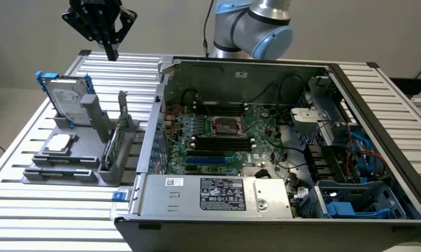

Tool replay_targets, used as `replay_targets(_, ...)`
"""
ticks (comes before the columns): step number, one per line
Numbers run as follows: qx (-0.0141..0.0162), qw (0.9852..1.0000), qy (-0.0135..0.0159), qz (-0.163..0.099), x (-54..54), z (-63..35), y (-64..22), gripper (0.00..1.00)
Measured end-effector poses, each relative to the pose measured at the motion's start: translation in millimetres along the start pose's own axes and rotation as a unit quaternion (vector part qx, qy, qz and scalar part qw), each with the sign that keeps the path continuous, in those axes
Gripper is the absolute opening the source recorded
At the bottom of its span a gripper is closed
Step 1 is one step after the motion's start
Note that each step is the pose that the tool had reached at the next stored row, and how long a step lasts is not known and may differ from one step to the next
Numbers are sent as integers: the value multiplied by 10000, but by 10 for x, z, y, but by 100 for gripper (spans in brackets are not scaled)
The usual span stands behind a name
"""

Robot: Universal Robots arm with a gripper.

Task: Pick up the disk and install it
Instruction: 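Reach for the disk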

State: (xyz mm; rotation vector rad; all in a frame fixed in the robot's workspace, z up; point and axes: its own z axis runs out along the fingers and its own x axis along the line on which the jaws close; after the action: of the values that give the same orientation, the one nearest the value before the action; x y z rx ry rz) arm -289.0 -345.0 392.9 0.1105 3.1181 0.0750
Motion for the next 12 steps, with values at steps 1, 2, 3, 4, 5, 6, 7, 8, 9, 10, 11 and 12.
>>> replay_targets(1, 0, 10000, 0, 0, 45, 2, 6, 11)
replay_targets(2, 0, 10000, 0, -1, 91, 4, 13, 11)
replay_targets(3, 0, 10000, 1, 0, 136, 6, 19, 11)
replay_targets(4, 0, 10000, 0, 0, 182, 9, 25, 11)
replay_targets(5, 0, 10000, 0, 0, 229, 11, 31, 11)
replay_targets(6, 0, 10000, 0, -1, 274, 14, 36, 11)
replay_targets(7, 0, 10000, 0, -1, 323, 16, 42, 11)
replay_targets(8, 0, 10000, 0, 0, 368, 18, 47, 11)
replay_targets(9, 0, 10000, 0, 0, 414, 21, 53, 11)
replay_targets(10, 0, 10000, 0, 0, 459, 24, 58, 11)
replay_targets(11, 0, 10000, 0, -1, 504, 26, 63, 11)
replay_targets(12, 0, 10000, 0, -1, 550, 29, 68, 11)
